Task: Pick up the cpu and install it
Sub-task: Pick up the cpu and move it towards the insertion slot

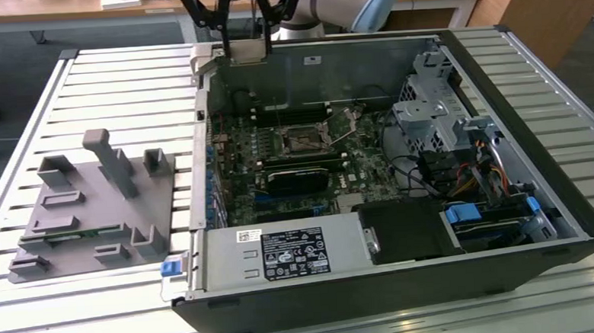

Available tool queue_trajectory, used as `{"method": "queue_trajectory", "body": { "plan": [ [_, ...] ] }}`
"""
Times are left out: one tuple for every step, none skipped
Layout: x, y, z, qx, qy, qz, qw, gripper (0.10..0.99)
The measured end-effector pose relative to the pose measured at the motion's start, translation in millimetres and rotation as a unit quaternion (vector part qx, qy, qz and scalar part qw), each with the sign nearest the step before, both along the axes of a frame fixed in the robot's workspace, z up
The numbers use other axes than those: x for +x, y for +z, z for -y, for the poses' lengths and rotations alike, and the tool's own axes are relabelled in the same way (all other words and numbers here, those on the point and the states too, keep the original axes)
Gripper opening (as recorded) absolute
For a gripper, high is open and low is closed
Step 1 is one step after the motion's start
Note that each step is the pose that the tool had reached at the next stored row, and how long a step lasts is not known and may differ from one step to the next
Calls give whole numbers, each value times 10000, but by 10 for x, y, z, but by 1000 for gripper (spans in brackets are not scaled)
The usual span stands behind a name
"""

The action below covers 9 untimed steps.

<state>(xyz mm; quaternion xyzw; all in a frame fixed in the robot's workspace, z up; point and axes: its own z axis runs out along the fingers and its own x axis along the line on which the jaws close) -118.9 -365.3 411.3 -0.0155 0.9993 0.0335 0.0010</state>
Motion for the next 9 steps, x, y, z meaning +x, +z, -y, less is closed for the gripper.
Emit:
{"method": "queue_trajectory", "body": {
  "plan": [
    [31,-2,-6,0,0,0,10000,525],
    [68,-3,-11,0,0,0,10000,525],
    [105,-5,-16,0,1,0,10000,525],
    [147,-7,-20,0,0,0,10000,525],
    [187,-9,-23,0,0,0,10000,525],
    [225,-11,-26,0,0,0,10000,525],
    [263,-13,-30,0,0,0,10000,525],
    [298,-15,-35,0,0,0,10000,525],
    [333,-17,-40,0,0,0,10000,525]
  ]
}}
